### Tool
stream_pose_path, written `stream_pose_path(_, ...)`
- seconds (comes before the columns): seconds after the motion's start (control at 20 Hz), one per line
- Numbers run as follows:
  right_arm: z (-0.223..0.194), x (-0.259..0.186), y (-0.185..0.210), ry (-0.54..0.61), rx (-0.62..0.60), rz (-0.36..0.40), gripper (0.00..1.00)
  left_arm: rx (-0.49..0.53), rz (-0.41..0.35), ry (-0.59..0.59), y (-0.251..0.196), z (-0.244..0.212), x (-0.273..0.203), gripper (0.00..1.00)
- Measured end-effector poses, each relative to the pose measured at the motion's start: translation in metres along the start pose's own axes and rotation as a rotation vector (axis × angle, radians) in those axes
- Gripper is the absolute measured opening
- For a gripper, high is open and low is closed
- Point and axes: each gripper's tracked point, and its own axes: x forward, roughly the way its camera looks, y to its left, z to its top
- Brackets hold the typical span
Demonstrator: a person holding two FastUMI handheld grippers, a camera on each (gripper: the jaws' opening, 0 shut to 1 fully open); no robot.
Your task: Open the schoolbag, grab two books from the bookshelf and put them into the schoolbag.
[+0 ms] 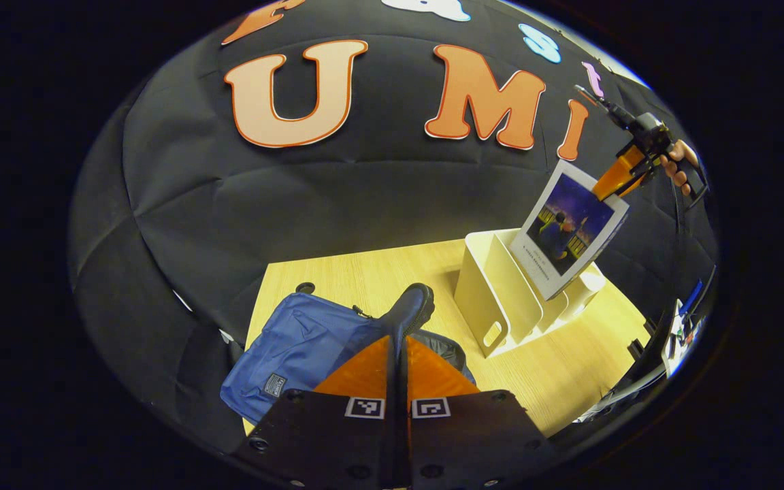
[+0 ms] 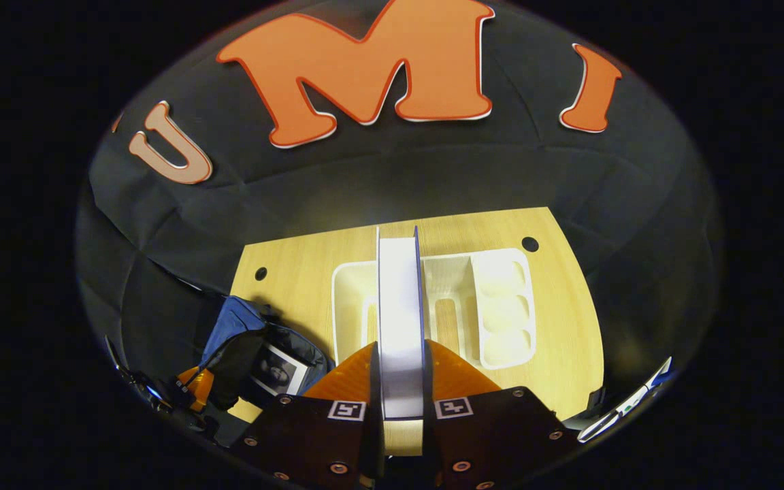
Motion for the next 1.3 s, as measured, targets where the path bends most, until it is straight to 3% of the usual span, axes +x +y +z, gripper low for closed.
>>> stream_pose_path(0.5,-0.041,-0.026,0.05,-0.061,0.116,0.247,0.22,0.02,0.002,0.007,0.003,0.006,0.001,0.0)
stream_pose_path(0.8,-0.089,-0.01,0.1,-0.003,0.182,0.382,0.22,0.014,0.0,0.015,0.002,0.007,0.002,0.0)
stream_pose_path(1.3,-0.156,0.033,0.153,0.09,0.304,0.475,0.21,0.004,-0.002,0.021,0.002,0.01,0.001,0.0)
